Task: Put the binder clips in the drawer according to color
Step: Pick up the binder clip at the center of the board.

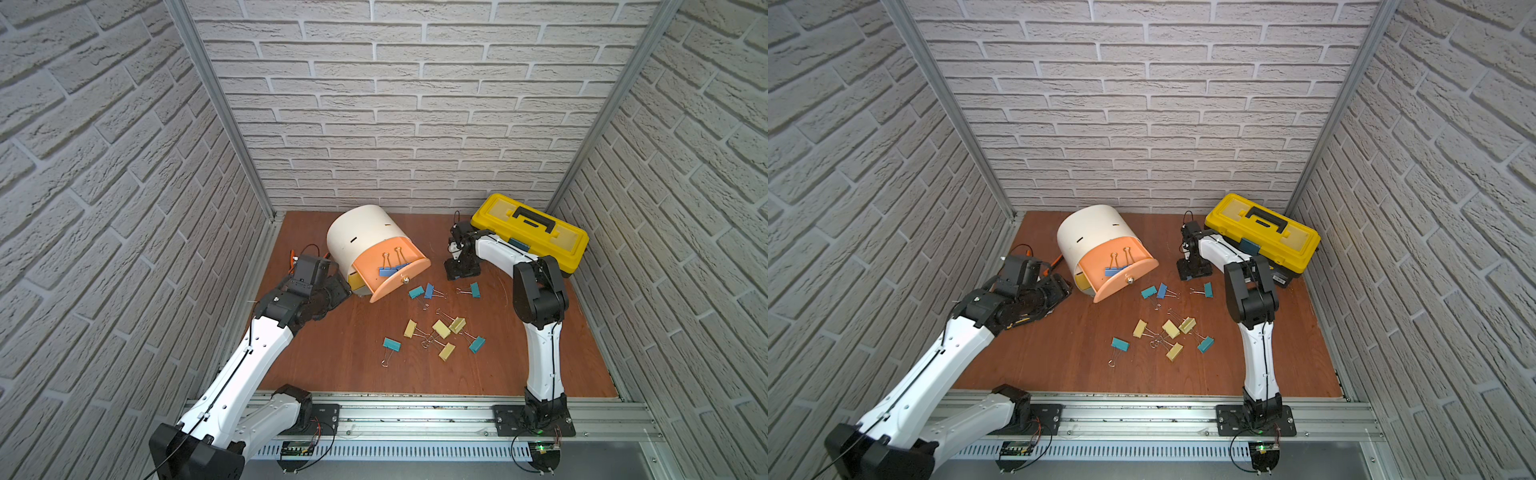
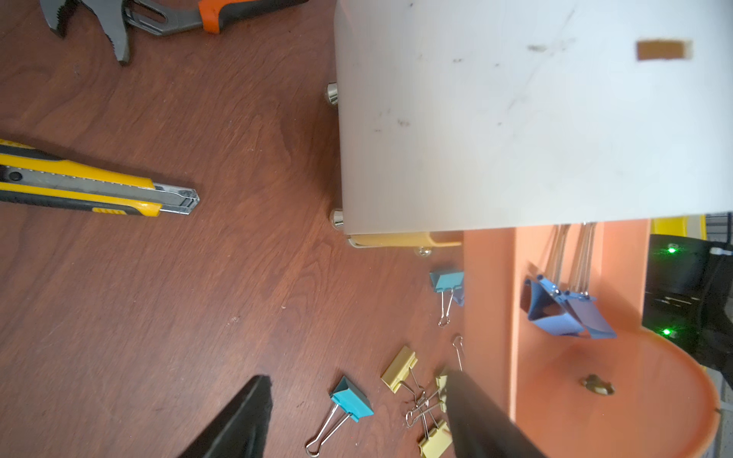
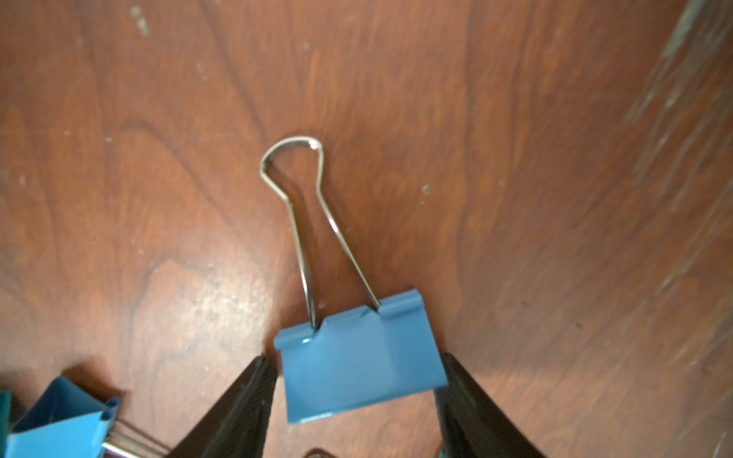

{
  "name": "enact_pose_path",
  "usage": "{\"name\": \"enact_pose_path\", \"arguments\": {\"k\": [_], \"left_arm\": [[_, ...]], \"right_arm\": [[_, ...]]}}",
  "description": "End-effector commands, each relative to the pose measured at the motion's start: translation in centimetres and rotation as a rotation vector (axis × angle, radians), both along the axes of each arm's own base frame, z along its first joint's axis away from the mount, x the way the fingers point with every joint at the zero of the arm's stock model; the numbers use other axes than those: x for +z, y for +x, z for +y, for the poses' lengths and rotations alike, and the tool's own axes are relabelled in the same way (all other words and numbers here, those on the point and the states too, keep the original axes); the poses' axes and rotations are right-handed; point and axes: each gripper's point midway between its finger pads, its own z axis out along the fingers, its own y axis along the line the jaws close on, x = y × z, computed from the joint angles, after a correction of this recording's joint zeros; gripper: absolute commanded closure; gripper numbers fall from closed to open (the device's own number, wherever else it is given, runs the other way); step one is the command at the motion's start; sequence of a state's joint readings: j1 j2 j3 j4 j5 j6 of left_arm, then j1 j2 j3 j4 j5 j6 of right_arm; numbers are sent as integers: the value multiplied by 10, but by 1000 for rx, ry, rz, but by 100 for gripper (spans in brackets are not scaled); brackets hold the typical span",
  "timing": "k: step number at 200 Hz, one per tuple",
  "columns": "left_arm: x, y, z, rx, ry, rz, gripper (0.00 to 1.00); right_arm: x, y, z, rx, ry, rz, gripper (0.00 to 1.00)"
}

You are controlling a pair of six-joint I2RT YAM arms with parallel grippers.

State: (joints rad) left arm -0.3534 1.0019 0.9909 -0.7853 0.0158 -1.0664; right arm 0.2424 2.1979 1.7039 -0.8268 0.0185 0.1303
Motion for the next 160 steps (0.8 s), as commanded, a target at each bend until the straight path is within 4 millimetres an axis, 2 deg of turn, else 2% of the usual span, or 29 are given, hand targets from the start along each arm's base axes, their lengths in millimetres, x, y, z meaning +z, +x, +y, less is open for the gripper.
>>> {"name": "enact_pose_path", "arguments": {"k": [1, 36, 82, 160], "left_arm": [[0, 0, 3, 0, 3, -18, 26], [2, -1, 4, 5, 1, -26, 27], [4, -1, 4, 10, 2, -32, 27], [8, -4, 5, 9, 10, -33, 27]], "right_arm": [[4, -13, 10, 32, 5, 23, 36], [6, -12, 8, 15, -19, 15, 39], [4, -8, 2, -12, -55, 12, 38], [2, 7, 9, 3, -46, 14, 37]]}}
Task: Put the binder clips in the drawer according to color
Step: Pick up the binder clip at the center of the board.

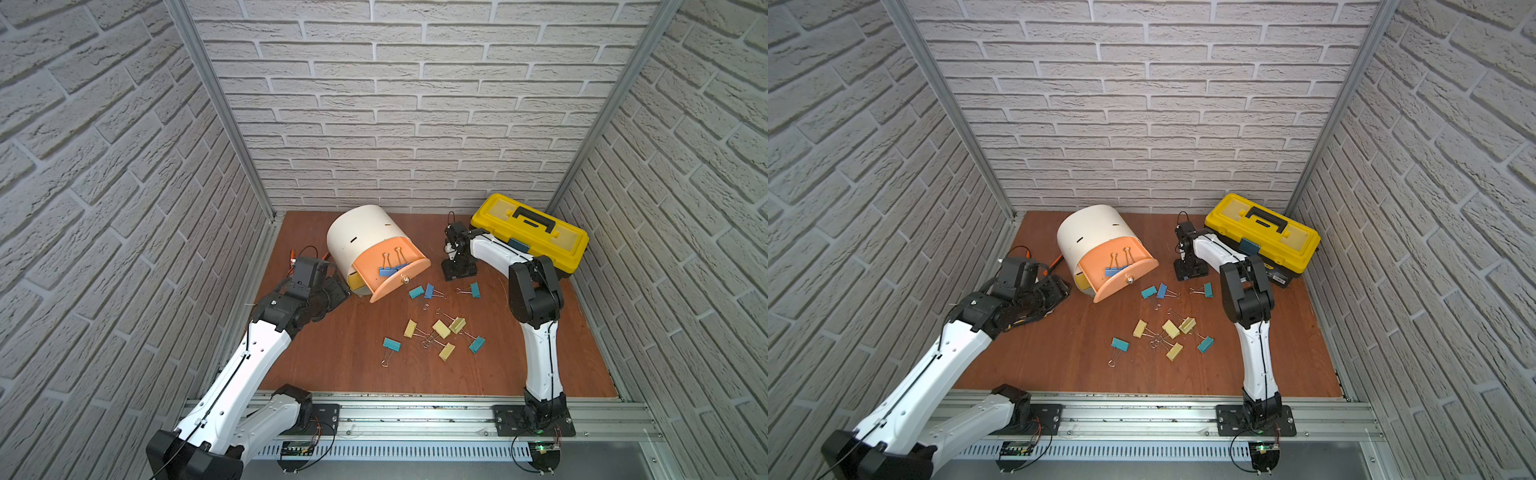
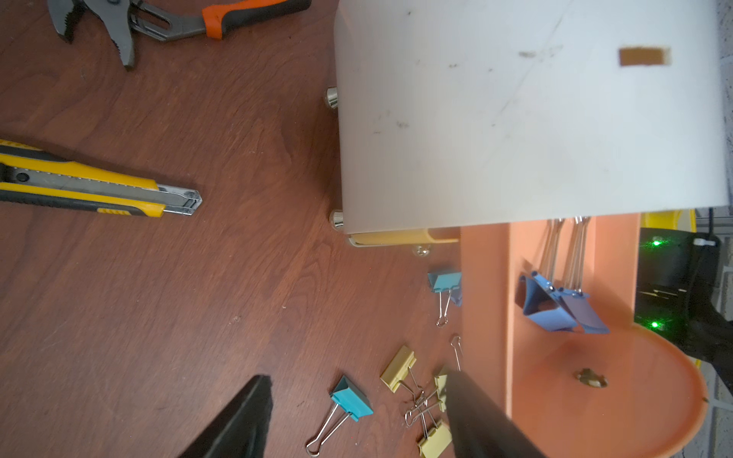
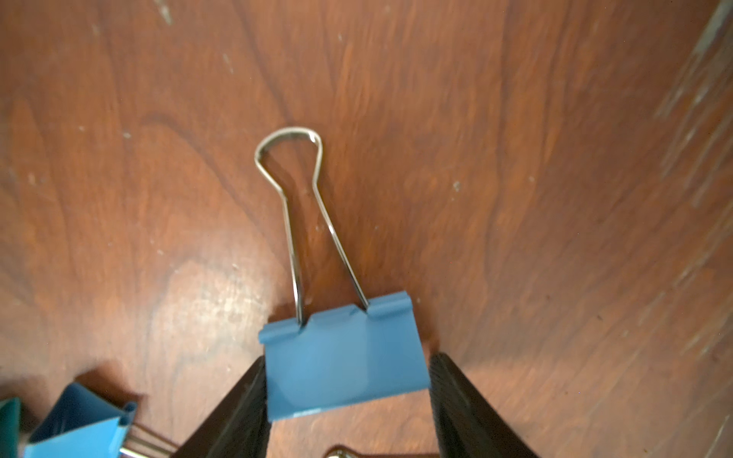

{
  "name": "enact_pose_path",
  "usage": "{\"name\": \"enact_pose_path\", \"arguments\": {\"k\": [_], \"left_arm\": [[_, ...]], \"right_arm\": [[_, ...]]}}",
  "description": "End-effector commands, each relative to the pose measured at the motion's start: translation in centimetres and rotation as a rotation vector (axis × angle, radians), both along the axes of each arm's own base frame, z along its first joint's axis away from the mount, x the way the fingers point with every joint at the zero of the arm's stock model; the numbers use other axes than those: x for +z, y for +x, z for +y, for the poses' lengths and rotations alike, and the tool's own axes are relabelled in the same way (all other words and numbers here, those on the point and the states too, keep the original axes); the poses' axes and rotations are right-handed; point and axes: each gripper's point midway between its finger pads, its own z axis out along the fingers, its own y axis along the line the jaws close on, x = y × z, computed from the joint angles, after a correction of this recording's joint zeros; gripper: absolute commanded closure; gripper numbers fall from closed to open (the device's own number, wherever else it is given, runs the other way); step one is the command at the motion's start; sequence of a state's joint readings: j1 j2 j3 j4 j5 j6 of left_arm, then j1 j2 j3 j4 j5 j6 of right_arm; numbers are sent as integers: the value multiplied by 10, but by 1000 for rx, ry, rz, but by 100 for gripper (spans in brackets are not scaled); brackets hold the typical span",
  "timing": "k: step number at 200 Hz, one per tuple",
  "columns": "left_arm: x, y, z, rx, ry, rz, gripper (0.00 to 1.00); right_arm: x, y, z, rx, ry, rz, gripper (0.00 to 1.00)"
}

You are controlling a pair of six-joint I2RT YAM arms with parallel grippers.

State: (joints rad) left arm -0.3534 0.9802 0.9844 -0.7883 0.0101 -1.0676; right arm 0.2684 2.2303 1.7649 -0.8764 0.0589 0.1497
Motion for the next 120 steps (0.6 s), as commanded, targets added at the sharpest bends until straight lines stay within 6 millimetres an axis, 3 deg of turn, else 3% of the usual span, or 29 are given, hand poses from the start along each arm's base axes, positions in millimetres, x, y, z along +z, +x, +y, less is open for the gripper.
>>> {"name": "enact_pose_path", "arguments": {"k": [1, 62, 120], "left_arm": [[6, -1, 3, 5, 11, -19, 27], [7, -1, 4, 8, 12, -22, 27], [19, 8, 1, -4, 16, -54, 27]], "right_arm": [[0, 5, 3, 3, -4, 5, 38], [0, -2, 7, 1, 22, 12, 50], [36, -4, 6, -11, 42, -57, 55]]}}
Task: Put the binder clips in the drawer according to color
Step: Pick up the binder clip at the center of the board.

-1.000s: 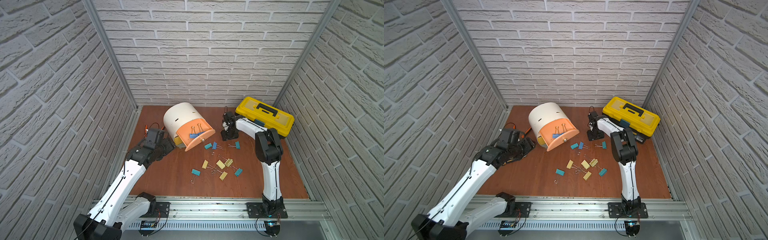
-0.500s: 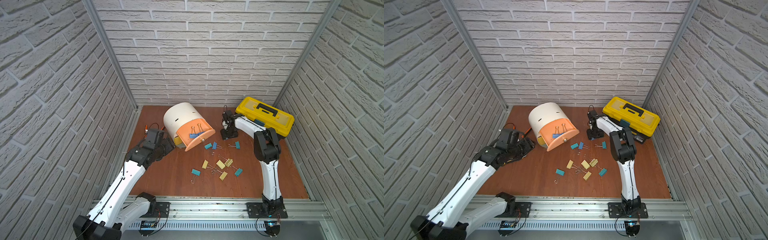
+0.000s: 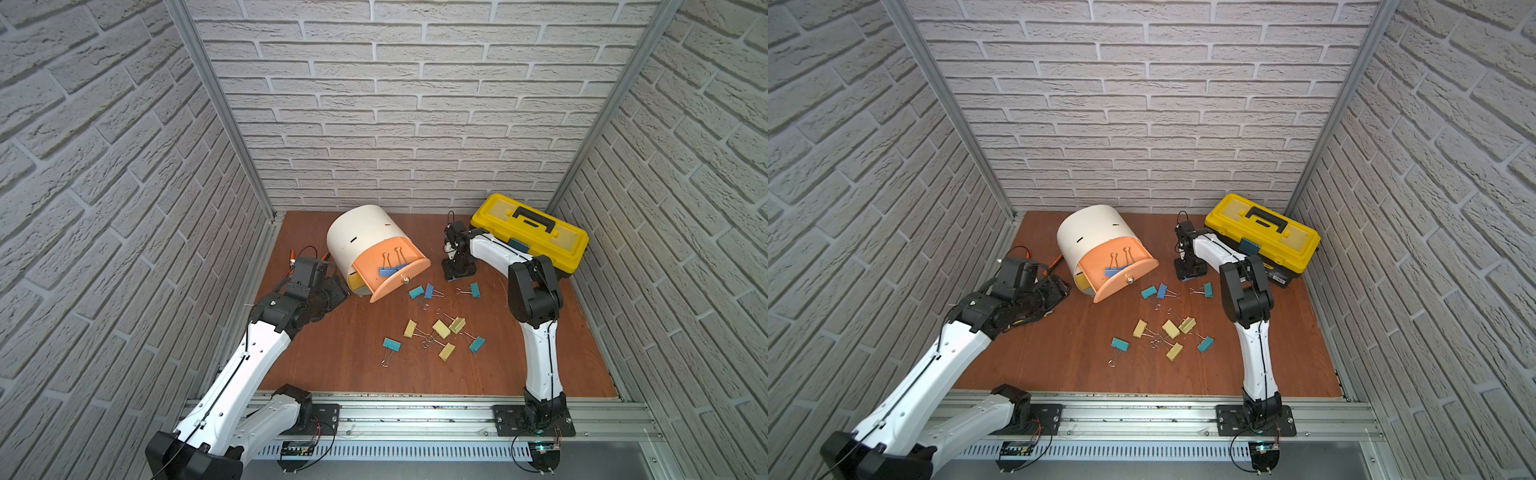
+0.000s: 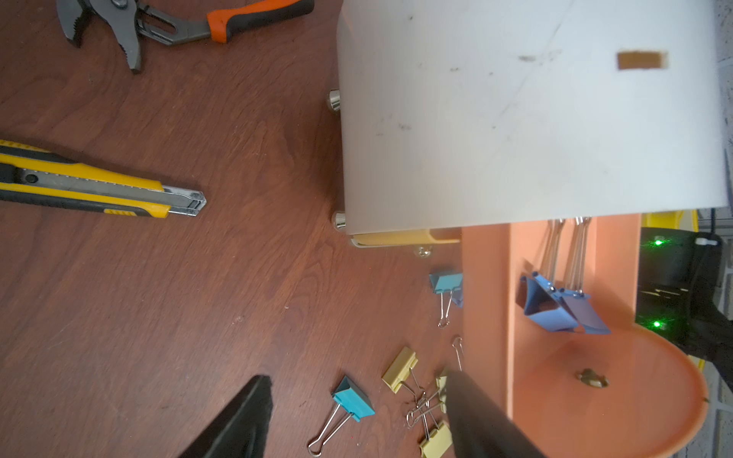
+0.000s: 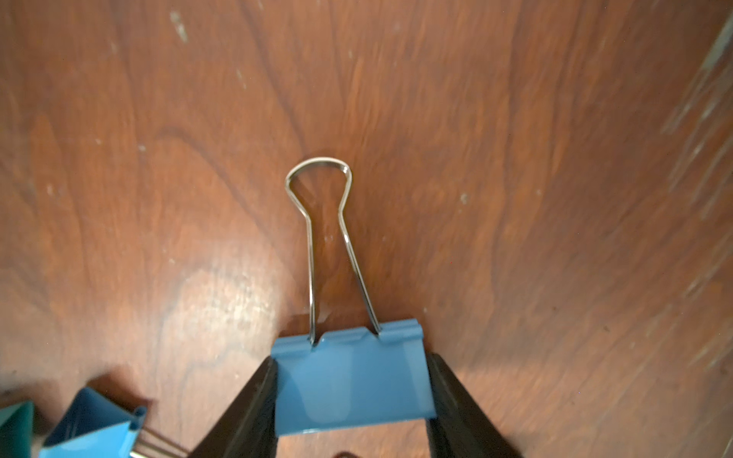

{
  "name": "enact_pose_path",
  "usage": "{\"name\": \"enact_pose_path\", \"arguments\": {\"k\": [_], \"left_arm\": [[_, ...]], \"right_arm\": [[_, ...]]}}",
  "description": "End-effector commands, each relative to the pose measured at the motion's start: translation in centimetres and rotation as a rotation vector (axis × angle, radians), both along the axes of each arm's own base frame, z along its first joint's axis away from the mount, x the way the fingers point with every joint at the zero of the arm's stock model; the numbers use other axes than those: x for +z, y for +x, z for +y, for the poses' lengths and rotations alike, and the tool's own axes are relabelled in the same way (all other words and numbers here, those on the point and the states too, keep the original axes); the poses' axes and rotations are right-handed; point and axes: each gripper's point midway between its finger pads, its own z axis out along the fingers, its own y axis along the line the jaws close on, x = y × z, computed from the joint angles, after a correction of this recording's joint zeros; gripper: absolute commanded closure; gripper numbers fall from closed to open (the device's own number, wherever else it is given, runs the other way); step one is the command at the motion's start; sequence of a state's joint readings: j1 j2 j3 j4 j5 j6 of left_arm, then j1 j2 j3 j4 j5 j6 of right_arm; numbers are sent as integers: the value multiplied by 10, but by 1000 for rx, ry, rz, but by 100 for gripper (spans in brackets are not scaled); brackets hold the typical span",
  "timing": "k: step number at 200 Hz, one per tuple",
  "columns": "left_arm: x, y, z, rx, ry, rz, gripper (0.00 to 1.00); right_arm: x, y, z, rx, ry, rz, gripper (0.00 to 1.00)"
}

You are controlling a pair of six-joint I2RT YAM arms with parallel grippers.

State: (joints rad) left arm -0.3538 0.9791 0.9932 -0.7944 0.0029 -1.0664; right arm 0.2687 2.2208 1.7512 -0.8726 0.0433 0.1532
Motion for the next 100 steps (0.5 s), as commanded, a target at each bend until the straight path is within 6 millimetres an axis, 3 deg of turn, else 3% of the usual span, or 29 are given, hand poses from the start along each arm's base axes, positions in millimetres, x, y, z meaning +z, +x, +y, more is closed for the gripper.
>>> {"name": "enact_pose_path", "arguments": {"k": [1, 71, 75, 100], "left_arm": [[17, 8, 0, -9, 12, -51, 27], [43, 34, -18, -79, -10, -109, 27], [44, 36, -20, -85, -15, -110, 26], [54, 46, -30, -113, -40, -129, 27]], "right_arm": [[36, -2, 4, -10, 26, -62, 55], [115, 1, 9, -11, 76, -201, 58], [132, 1, 9, -10, 88, -237, 58], [169, -1, 20, 23, 124, -294, 58]]}}
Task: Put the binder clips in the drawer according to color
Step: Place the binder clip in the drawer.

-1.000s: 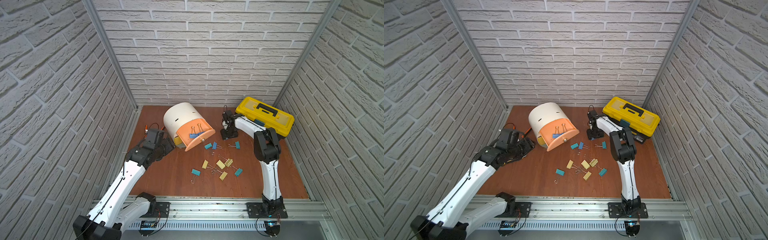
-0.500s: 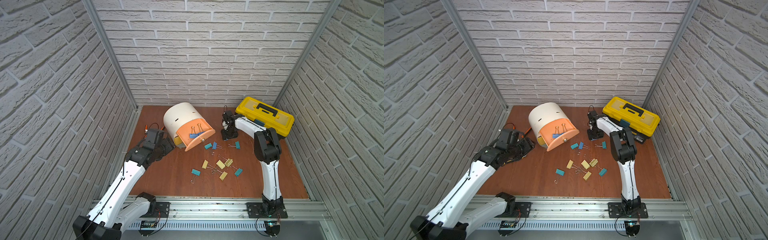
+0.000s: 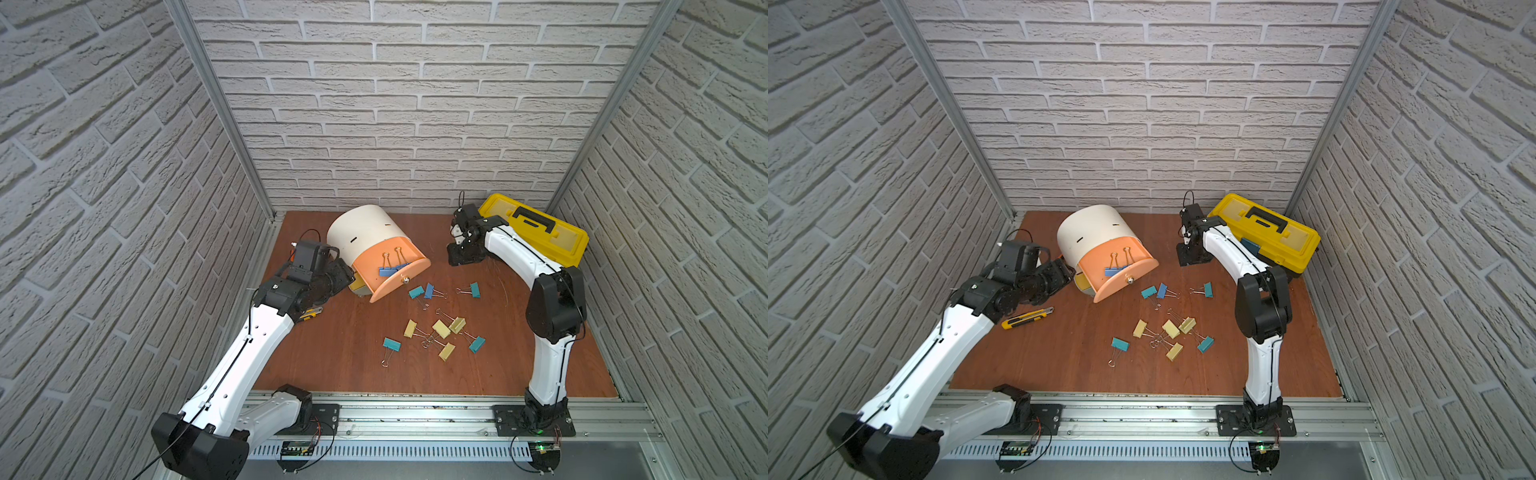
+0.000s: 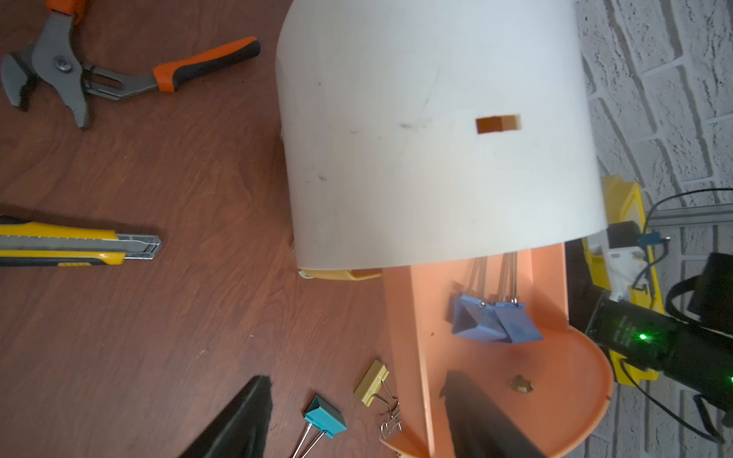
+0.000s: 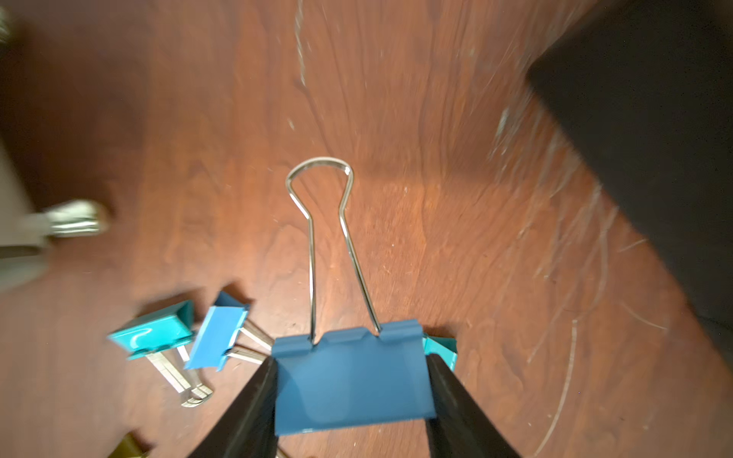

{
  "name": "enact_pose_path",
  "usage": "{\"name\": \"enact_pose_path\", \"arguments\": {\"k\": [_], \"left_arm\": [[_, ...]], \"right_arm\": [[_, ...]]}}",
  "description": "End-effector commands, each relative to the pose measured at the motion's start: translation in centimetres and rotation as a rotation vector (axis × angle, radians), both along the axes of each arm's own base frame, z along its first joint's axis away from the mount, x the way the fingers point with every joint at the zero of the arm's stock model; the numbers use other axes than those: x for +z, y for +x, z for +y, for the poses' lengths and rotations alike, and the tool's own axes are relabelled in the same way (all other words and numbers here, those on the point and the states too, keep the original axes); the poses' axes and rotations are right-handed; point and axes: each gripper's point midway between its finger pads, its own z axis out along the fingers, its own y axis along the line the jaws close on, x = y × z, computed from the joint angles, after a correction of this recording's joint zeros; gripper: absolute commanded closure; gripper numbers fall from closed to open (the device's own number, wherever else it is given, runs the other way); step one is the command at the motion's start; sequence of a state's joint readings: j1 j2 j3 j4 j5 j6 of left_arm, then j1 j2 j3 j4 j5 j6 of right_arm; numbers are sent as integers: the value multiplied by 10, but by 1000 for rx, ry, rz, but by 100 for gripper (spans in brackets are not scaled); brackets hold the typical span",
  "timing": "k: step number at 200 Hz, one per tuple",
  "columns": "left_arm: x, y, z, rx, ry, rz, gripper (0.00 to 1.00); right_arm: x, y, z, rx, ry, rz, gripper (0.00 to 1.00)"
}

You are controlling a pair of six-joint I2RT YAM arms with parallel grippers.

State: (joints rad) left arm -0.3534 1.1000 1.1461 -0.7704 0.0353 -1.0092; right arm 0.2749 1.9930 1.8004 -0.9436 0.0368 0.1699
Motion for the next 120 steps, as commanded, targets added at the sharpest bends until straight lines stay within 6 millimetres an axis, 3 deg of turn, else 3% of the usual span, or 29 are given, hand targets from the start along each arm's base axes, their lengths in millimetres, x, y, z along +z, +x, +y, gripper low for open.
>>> {"name": "enact_pose_path", "arguments": {"k": [1, 76, 120], "left_arm": [[21, 15, -13, -50, -35, -71, 27], [40, 33, -47, -138, -69, -105, 27], [40, 30, -58, -154, -67, -109, 27]], "right_arm": [[58, -3, 16, 36, 55, -100, 58], [143, -23, 77, 197, 166, -251, 58], [162, -42, 114, 295, 240, -251, 58]]}}
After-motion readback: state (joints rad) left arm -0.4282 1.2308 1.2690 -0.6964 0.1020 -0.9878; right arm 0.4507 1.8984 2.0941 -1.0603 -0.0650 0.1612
